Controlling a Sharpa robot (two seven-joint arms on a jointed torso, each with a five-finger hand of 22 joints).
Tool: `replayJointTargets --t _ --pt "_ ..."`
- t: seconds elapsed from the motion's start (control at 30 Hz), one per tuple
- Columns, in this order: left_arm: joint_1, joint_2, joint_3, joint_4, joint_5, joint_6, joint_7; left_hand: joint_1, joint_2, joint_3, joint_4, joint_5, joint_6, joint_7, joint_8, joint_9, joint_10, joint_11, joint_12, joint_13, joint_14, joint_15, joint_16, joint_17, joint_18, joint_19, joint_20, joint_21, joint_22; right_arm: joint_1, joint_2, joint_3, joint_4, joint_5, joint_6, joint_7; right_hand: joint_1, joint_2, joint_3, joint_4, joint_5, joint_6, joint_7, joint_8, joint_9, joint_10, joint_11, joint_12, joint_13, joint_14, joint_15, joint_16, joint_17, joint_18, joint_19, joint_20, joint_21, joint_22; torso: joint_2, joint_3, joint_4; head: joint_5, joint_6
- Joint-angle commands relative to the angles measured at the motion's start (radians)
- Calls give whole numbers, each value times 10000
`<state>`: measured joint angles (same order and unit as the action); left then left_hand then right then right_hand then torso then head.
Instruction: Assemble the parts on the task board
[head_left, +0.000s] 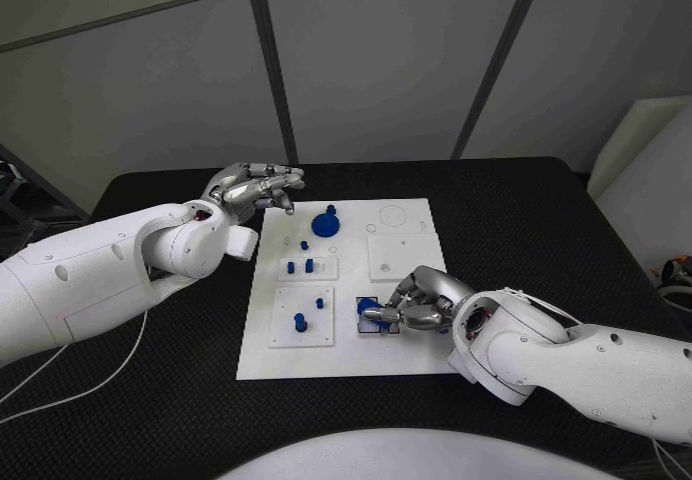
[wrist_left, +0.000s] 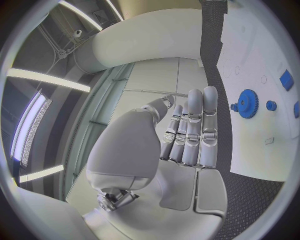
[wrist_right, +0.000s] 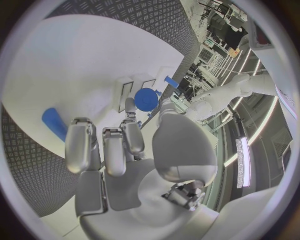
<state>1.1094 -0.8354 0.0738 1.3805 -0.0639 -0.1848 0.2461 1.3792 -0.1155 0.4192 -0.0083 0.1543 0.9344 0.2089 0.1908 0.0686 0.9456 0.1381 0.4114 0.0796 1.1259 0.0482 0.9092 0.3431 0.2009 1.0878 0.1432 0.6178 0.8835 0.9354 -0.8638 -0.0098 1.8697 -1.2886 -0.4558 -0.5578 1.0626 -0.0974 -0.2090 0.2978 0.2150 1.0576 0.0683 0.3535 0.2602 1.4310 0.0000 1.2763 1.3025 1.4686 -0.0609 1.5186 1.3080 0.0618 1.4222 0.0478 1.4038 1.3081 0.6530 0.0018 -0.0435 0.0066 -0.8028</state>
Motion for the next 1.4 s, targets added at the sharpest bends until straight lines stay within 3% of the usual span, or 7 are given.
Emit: replayJointTargets --t 0.03,0.43,0.9,0.93,1.0,1.17,1.4 --pt "14 5 8 12 -36 101 59 -5 78 -46 0 -21 -66 1 45 1 -65 -31 57 -15 -61 -11 -25 -10 -182 -93 0 -52 -11 11 22 4 1 14 45 1 -477 -244 175 -2 -639 -44 10 73 42 -23 -47 -71 -19 773 -59 -75 1454 -40 -81 -9 -83 428 3 1 -5 8 8" --pt "14 1 7 -7 -36 105 58 -5 78 -46 0 -21 -66 1 45 1 -65 -31 57 -15 -61 -11 -25 -10 -182 -93 0 -52 -11 10 -63 3 231 6 273 408 -942 -192 401 -7 -708 -37 3 123 123 -7 -50 -73 23 779 -57 -68 1478 -39 -82 -1 -90 432 -6 5 -10 21 7" --pt "8 -16 6 -20 -36 107 54 -5 78 -46 0 -21 -66 1 45 1 -65 -31 57 -15 -61 -11 -25 -10 -182 -93 0 -52 -11 10 -258 0 417 -218 771 386 -877 98 605 -30 -68 31 -42 217 234 21 -89 -86 66 790 -89 -49 1522 -42 -70 -27 -84 454 -1 2 -6 -2 15" --pt "7 -17 6 -20 -36 108 54 -5 78 -46 0 -21 -66 1 45 1 -65 -31 57 -15 -61 -11 -25 -10 -182 -93 0 -52 -11 10 -261 0 417 -233 809 380 -775 139 632 -41 34 26 -42 221 246 24 -95 -89 71 789 -90 -50 1522 -41 -73 -30 -89 451 -2 1 -4 -3 13" --pt "6 -20 6 -19 -36 108 53 -5 78 -46 0 -21 -66 1 45 1 -65 -31 57 -15 -61 -11 -25 -10 -182 -93 0 -52 -11 10 -268 0 415 -293 877 357 60 376 818 -159 439 13 -52 238 289 32 -107 -104 89 790 -103 -49 1529 -42 -70 -43 -90 458 -3 -1 1 -3 14" --pt "6 -29 6 -18 -36 102 53 -11 88 -55 8 -19 -78 2 57 0 -80 -30 73 -18 -67 -9 -20 -21 -181 -96 3 -61 -17 10 -241 0 379 -366 915 314 1377 775 1162 -591 919 37 -96 278 345 52 -146 -102 125 797 -139 -36 1560 -45 -56 -69 -81 479 4 -2 -3 3 16" --pt "5 -39 6 -9 -36 102 48 -12 89 -56 10 -18 -80 2 59 0 -82 -30 76 -18 -68 -9 -19 -23 -181 -96 3 -63 -19 10 -156 1 266 -389 770 228 1564 1003 1119 -493 1226 107 -116 323 386 92 -165 -75 172 808 -151 -13 1607 -57 -21 -87 -47 526 9 -3 7 5 -12"
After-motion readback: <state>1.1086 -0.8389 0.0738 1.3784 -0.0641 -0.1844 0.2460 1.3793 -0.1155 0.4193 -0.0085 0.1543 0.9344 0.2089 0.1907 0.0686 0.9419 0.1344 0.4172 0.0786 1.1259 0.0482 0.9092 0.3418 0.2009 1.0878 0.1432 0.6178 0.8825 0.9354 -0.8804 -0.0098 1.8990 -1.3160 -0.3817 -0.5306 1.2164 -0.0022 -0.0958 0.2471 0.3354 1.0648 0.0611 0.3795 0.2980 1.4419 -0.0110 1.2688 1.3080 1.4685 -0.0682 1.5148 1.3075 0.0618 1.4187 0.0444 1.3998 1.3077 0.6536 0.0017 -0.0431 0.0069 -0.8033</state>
